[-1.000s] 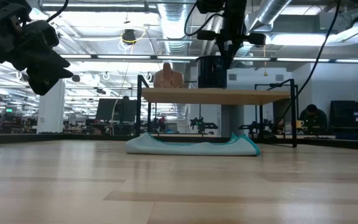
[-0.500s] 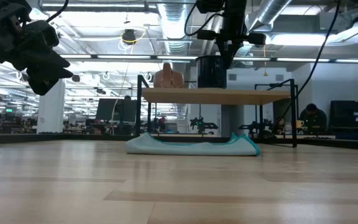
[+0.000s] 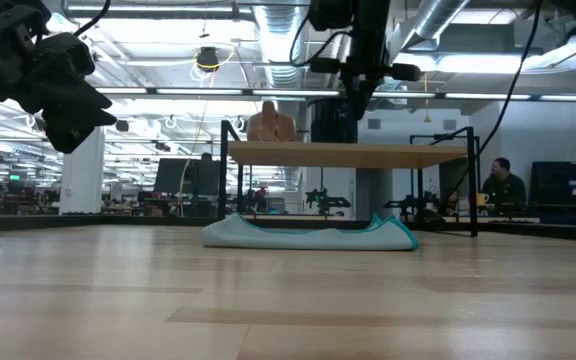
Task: Stack small to large cups/mugs on shelf
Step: Put the dark blue mug on the shelf
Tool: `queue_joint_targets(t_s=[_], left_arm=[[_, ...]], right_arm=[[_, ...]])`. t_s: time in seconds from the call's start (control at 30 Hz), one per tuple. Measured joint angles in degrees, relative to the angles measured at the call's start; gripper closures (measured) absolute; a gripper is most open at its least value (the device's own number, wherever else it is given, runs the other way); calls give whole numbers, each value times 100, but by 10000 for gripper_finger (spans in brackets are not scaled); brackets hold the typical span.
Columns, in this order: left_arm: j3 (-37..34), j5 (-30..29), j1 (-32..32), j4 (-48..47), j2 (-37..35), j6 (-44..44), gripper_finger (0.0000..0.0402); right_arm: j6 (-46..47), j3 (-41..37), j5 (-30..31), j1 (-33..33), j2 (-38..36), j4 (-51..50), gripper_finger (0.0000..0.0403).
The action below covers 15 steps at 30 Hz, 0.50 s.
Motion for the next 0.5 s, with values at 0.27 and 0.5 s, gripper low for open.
queue_joint_targets(t_s=[0.27, 0.5], left_arm=[[0, 32, 0, -2, -2, 0, 292], [0, 35, 1, -2, -2, 39, 292]], right_arm=[[-56, 6, -118, -81, 35, 52, 376], [-57, 4, -137, -85, 35, 37, 370]])
